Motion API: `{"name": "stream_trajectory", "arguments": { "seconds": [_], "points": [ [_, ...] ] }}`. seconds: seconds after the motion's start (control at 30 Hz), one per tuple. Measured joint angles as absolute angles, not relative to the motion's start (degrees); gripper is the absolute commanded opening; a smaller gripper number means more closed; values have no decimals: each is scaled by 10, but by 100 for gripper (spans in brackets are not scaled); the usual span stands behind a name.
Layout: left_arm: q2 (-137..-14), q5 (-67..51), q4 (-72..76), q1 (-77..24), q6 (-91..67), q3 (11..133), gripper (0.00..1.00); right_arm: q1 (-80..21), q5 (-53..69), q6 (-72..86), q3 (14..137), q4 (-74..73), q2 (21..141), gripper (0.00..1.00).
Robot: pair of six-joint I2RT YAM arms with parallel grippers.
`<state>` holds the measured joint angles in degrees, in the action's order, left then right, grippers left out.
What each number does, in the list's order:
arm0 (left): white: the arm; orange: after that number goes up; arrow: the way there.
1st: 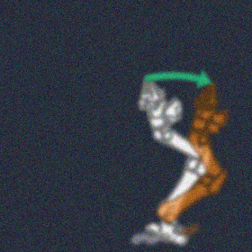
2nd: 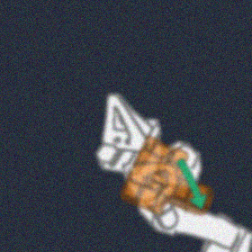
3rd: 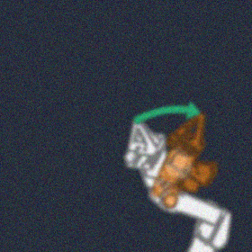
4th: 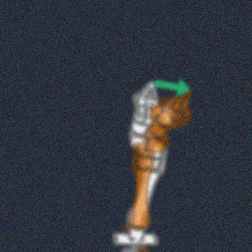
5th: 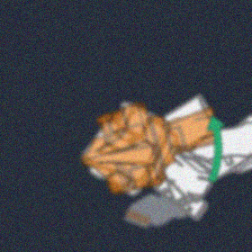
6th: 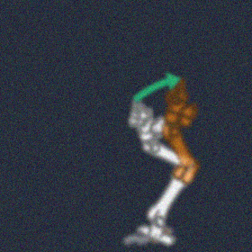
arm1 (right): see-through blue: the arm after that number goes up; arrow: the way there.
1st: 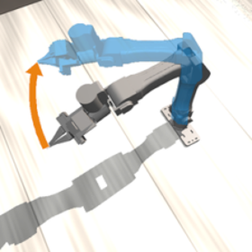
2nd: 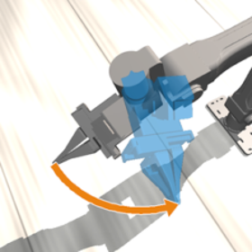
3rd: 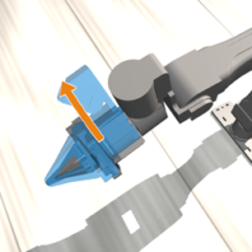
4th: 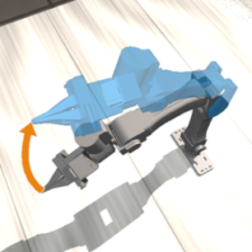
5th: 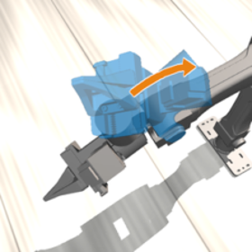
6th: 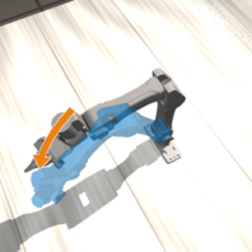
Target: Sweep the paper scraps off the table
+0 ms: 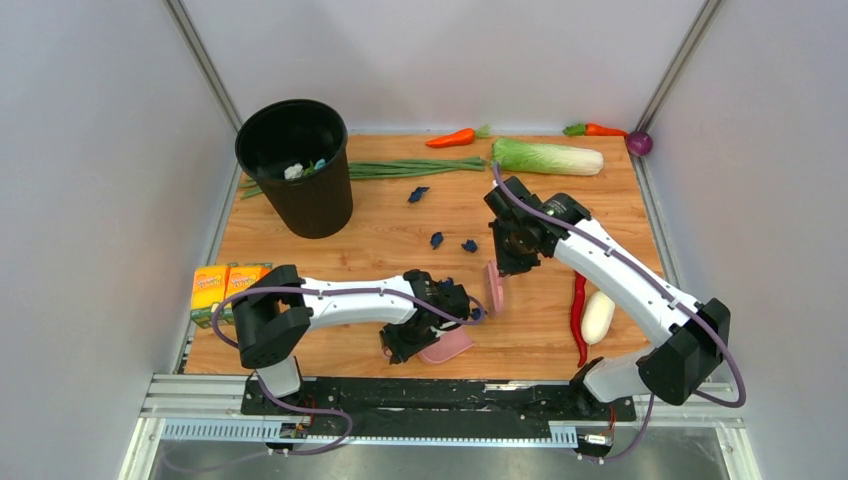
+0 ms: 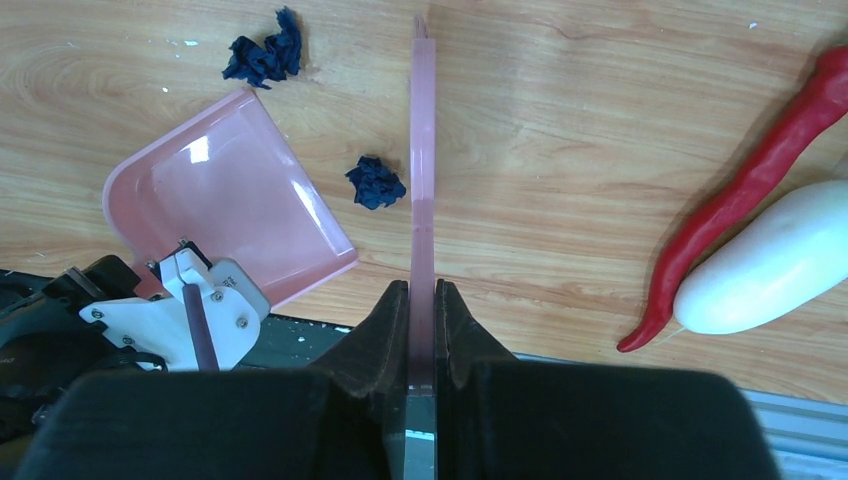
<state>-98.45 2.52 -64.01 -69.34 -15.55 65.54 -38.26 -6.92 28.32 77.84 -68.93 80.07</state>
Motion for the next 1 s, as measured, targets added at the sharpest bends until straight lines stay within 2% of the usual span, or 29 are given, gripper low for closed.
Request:
{"name": "stream_trajectory", "arguments": {
  "seconds": [0.63, 1.0],
  "points": [
    [-1014, 51, -641, -694, -148, 676, 0, -449, 15, 234, 767, -645, 807, 0],
    [-1016, 57, -644, -694, -148, 681, 0, -455, 53, 242, 761, -626, 786, 0]
  ]
}}
